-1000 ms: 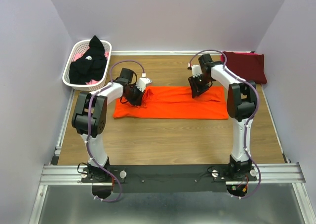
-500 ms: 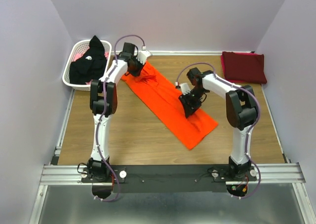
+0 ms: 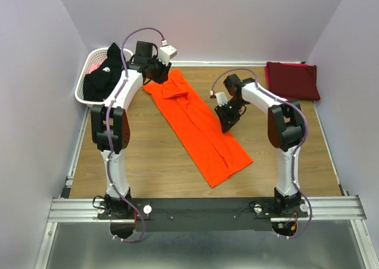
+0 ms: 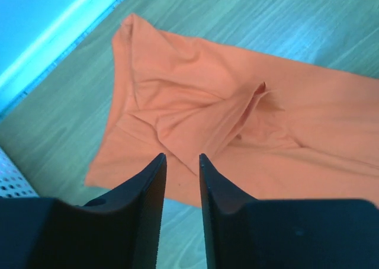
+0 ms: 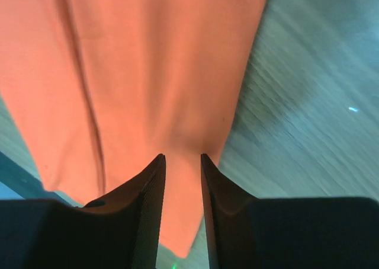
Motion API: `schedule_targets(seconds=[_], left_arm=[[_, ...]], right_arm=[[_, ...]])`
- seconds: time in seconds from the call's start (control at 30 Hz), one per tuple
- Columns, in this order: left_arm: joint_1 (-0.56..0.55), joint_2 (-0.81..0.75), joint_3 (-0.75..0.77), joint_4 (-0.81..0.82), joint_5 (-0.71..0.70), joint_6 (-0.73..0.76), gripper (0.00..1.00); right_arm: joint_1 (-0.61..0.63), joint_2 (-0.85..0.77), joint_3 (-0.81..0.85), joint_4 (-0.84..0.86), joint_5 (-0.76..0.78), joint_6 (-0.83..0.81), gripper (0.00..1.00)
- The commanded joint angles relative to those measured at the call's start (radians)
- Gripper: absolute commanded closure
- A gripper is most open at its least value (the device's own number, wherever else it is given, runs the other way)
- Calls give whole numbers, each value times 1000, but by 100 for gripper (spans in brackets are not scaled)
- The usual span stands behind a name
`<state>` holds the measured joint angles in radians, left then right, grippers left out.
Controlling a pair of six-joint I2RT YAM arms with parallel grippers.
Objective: Fold and stack the t-shirts
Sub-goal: Rotate the tshirt 90 degrees
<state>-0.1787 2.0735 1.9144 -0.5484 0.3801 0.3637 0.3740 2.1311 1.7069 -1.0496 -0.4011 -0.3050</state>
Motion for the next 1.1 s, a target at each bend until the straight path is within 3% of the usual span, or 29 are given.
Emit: schedule_targets(seconds=[0.0,0.27,0.43,0.5,0.67,0.77,0.9,1.07], left_arm=[[2,14,-77,13,3,-74,67],[-10,111,-38,-25,-52,-85,72],[-62,206,-17,-45,-92,-52,72],[-96,261,17,-64,-104,-36,73],[-145,370,164,-88,-55,-32,74],[-160,451,323,-110,-6,-52,74],[-160,490,481,-49,2,-92,73],[-139,306,387,67,-1,-115,66]], right_arm=[[17,41,-64,17,16,1,65],[130,-13,-285,88,-44,36,73],[238,-62,-359,100,-212,84,73],[236,-88,-346,96,-325,101,66],[218,-161,-256,94,-406,113,57],[162,-175,-213,95,-418,132,57],[56,-117,-71,100,-325,150,57],[-44,45,196,105,-225,201,58]])
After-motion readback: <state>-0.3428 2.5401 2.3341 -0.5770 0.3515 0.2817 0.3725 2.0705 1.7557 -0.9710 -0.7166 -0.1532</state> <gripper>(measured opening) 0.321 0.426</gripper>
